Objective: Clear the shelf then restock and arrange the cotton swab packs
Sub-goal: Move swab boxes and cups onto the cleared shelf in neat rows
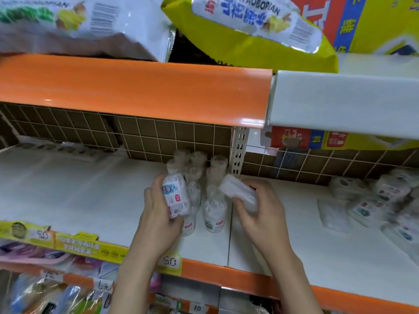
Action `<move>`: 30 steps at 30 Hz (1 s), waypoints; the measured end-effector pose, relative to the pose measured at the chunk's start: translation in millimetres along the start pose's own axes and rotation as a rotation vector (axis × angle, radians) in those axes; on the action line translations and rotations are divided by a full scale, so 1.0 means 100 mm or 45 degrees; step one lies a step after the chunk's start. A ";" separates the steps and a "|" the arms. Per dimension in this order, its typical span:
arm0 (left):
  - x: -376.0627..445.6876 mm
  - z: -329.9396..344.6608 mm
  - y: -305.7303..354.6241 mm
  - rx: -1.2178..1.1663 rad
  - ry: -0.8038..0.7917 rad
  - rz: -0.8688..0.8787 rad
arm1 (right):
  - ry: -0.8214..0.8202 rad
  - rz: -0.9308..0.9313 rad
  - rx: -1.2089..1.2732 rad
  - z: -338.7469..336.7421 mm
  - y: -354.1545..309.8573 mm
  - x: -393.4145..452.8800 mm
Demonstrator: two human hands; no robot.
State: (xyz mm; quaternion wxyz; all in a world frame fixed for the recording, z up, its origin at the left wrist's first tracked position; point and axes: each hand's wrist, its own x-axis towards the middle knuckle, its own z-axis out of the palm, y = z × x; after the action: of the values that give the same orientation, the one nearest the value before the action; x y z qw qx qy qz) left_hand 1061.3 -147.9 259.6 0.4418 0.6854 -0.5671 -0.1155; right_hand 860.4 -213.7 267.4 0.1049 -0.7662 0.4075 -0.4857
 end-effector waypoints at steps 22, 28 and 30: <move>0.67 -1.27 -1.23 0.058 0.215 -0.002 | 0.088 0.037 0.043 1.58 -1.11 0.21; 0.77 -1.74 -1.72 0.038 0.165 -0.022 | 0.045 0.016 0.025 2.10 -1.53 0.15; 0.78 -1.79 -1.86 0.089 0.075 -0.044 | 0.024 0.033 0.016 2.18 -1.57 0.14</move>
State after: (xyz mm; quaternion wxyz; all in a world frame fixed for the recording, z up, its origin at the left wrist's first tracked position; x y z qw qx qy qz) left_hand 1330.6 -138.0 253.6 0.4321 0.7133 -0.5456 -0.0828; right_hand 1126.3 -173.4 254.0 0.1123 -0.7556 0.4153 -0.4940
